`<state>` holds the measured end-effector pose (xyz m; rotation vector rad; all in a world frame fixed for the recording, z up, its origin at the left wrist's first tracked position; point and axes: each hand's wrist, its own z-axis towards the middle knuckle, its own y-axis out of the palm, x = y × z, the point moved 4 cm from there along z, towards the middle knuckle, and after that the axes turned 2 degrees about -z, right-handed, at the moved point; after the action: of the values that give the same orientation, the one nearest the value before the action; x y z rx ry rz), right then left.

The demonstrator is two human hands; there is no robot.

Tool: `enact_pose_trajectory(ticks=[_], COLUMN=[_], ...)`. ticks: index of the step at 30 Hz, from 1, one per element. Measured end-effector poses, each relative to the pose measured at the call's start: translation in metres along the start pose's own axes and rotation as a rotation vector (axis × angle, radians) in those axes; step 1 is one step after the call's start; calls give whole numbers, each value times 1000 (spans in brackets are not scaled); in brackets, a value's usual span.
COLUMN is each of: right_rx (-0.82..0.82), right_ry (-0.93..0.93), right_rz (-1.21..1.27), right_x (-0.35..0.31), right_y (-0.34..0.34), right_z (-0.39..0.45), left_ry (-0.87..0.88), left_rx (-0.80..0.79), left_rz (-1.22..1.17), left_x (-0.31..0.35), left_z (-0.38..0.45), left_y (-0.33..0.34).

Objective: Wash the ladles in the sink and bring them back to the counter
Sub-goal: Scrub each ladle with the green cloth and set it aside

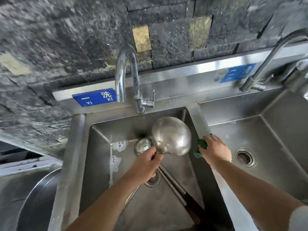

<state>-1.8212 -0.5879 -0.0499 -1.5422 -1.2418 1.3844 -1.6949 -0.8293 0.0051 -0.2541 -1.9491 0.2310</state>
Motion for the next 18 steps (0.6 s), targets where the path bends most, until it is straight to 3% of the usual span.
enact_pose_trajectory(ticks=[4, 8, 10, 12, 16, 18], right_rx=[98, 335, 470, 645, 823, 866], right_ry=[183, 131, -6, -255, -789, -953], right_rz=[364, 792, 899, 891, 546, 313], right_x=[11, -15, -41, -73, -148, -183], right_y=[-55, -141, -190, -242, -305, -315], right_z=[-35, -84, -110, -135, -169, -175], left_ry=[141, 232, 247, 282, 416, 525], left_rx=[52, 112, 140, 167, 226, 300], left_rz=[37, 29, 58, 54, 27, 68], left_x=[42, 82, 103, 125, 186, 220], left_z=[-41, -72, -84, -94, -109, -121], left_y=[-11, -11, -9, -8, -8, -14])
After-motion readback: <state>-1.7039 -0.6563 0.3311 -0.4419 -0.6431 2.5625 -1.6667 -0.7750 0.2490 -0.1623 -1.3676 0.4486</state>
